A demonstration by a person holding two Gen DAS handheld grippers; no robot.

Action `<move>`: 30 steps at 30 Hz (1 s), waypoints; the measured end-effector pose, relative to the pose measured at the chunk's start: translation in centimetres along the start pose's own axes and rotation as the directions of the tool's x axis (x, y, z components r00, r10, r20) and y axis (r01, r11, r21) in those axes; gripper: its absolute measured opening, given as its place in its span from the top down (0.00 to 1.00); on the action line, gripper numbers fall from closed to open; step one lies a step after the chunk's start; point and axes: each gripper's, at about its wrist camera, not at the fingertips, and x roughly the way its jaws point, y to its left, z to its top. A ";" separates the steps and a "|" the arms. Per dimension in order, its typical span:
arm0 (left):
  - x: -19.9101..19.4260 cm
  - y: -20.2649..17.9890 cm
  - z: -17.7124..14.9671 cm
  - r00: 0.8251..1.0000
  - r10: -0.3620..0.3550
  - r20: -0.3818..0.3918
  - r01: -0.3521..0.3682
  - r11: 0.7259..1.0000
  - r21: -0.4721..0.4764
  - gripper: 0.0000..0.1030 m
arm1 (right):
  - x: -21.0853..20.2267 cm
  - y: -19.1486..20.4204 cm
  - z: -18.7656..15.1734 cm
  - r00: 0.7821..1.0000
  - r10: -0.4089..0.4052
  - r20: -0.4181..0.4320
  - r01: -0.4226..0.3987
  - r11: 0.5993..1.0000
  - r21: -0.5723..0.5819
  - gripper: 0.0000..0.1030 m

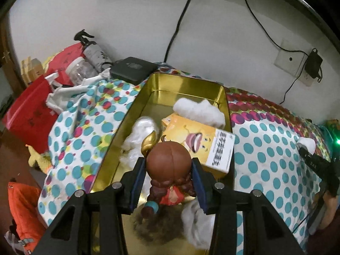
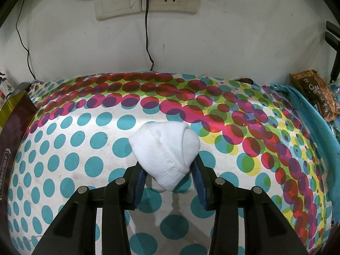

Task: Organize objects
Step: 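Lower the toy figure into the gold tray and open the left gripper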

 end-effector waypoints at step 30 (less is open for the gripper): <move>-3.8 1.6 0.2 0.996 0.041 0.076 -0.037 0.998 -0.055 0.31 | 0.0 0.9 0.6 0.999 -0.037 0.004 0.037 0.999 -0.034 0.64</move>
